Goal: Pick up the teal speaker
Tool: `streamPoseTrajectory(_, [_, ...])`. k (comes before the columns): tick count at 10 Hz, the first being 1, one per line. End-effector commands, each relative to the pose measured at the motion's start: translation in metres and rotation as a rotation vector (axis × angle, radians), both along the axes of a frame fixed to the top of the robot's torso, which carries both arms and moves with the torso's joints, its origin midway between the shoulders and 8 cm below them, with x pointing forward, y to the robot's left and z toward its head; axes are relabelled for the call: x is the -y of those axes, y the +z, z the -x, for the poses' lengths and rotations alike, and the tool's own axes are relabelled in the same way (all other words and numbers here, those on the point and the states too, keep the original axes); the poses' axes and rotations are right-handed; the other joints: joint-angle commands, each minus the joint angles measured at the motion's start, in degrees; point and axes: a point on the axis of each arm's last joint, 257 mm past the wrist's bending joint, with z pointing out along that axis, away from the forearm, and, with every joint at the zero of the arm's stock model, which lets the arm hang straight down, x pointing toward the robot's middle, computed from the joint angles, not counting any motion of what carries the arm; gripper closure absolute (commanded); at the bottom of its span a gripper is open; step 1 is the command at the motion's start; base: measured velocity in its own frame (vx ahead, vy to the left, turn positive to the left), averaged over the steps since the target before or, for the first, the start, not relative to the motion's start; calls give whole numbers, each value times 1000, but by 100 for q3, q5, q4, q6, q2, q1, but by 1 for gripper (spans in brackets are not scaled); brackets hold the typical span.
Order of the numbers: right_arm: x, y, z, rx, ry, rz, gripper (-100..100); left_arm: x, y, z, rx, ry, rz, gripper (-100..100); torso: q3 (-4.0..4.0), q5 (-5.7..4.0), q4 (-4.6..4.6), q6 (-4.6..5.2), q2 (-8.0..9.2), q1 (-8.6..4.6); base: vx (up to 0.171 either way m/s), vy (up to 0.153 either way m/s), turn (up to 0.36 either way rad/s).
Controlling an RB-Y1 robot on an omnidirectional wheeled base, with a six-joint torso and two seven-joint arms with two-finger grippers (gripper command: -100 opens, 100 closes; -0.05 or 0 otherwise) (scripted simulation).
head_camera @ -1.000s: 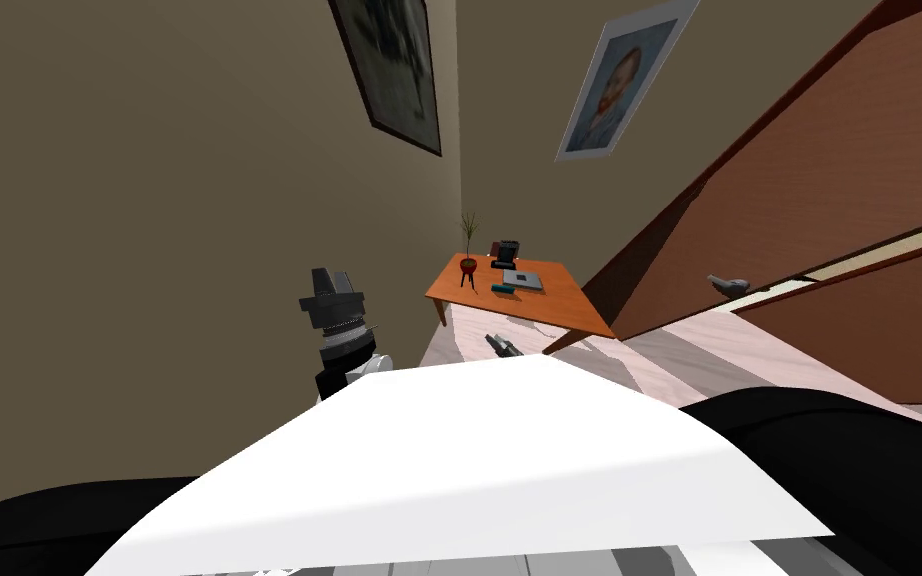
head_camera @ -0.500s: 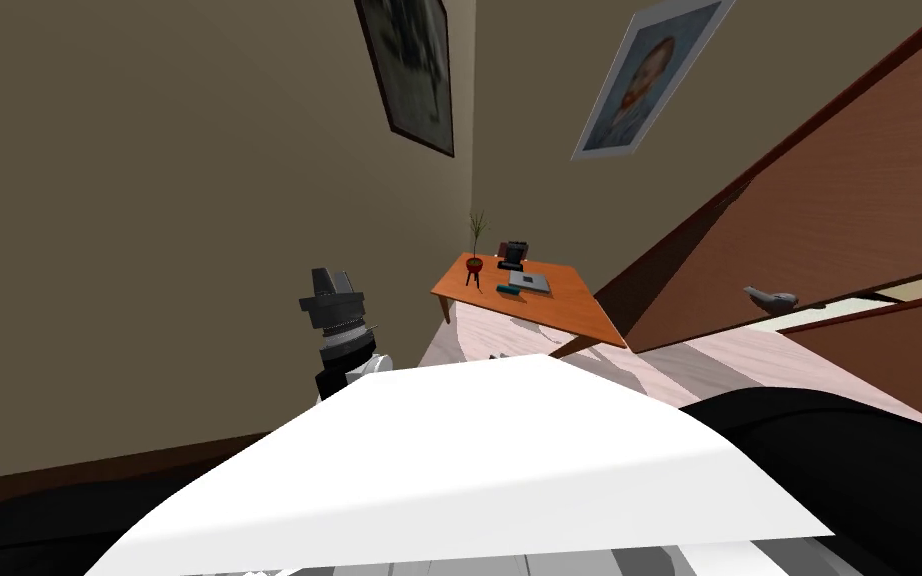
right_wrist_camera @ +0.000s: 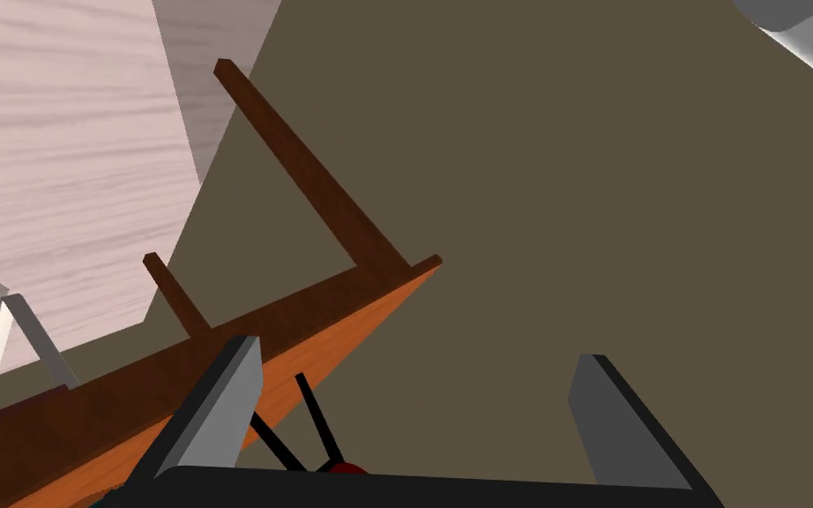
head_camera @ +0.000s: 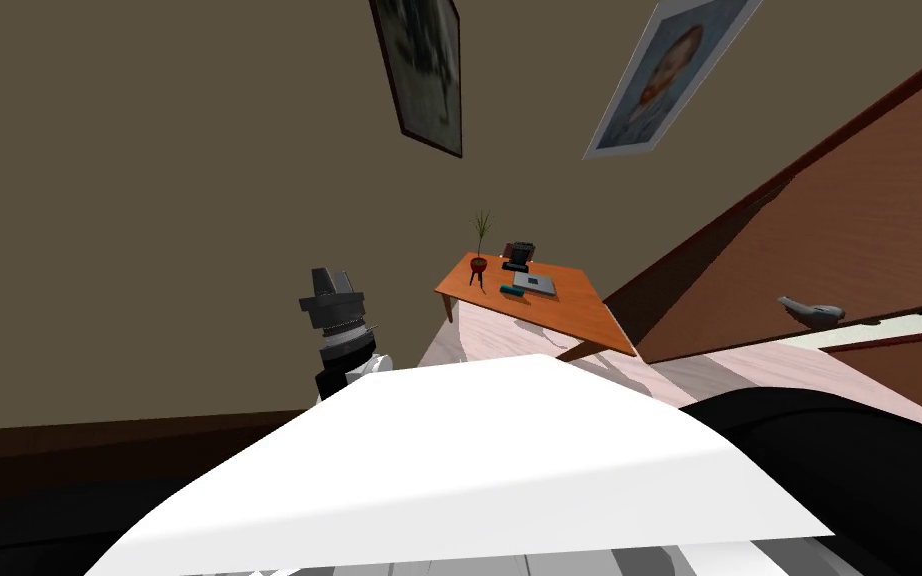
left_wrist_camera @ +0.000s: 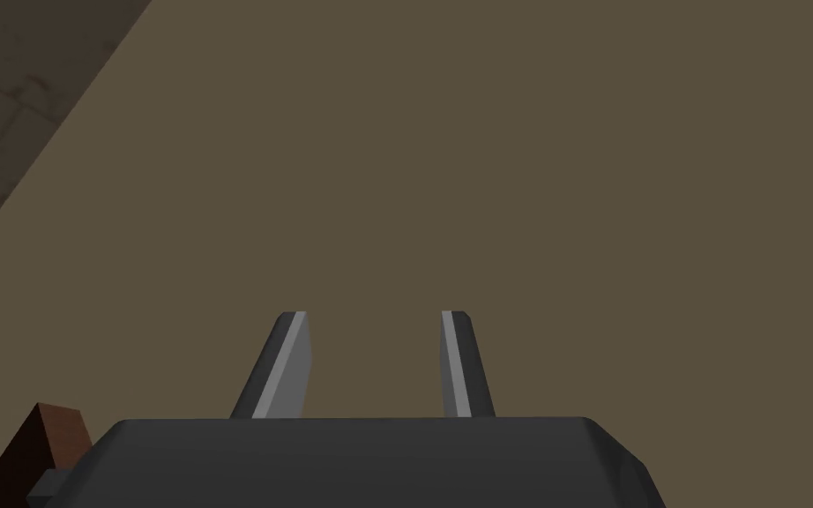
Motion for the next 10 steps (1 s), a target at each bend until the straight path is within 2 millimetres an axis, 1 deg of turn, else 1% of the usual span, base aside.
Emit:
streamPoseTrajectory(1, [11, -18, 15, -41, 20, 37, -100, 0, 0, 0, 0, 0, 0, 0, 0, 0, 0, 0, 0, 0, -13, -35, 165])
streamPoseTrajectory(2, [11, -18, 15, -41, 20, 37, -100, 0, 0, 0, 0, 0, 0, 0, -1, -2, 0, 3, -3, -4, -4, -24, 5])
streamPoseTrajectory(3, [23, -33, 40, -90, 70, 85, -100, 0, 0, 0, 0, 0, 0, 0, -3, -2, -1, 5, -5, 0, -4, -29, 224])
streamPoseTrajectory(4, [31, -40, 46, -108, 66, 100, -100, 0, 0, 0, 0, 0, 0, 0, -4, -2, -1, -1, -7, -4, -5, -36, 149])
streamPoseTrajectory(5, [46, -53, 69, -154, 115, 148, -100, 0, 0, 0, 0, 0, 0, 0, -3, -2, -1, 5, -6, -6, -9, -47, 256])
streamPoseTrajectory(6, [54, -59, 75, -171, 110, 163, -100, 0, 0, 0, 0, 0, 0, 0, -3, -2, -1, -1, -6, -11, -4, -49, 148])
streamPoseTrajectory(7, [70, -67, 95, -209, 158, 206, -100, 0, 0, 0, 0, 0, 0, 0, -3, -4, -1, 5, -6, -10, 6, -52, 270])
streamPoseTrajectory(8, [78, -72, 100, -224, 154, 221, -100, 0, 0, 0, 0, 0, 0, 0, -6, -3, -1, -1, -12, -14, 16, -52, 141])
streamPoseTrajectory(9, [82, -75, 103, -232, 152, 228, -100, 0, 0, 0, 0, 0, 0, 0, -9, -4, -3, 5, -16, -13, 11, -24, -8])
streamPoseTrajectory(10, [101, -81, 121, -270, 196, 274, -100, 0, 0, 0, 0, 0, 0, 0, -8, -3, -3, 6, -15, -2, 23, -30, 312])
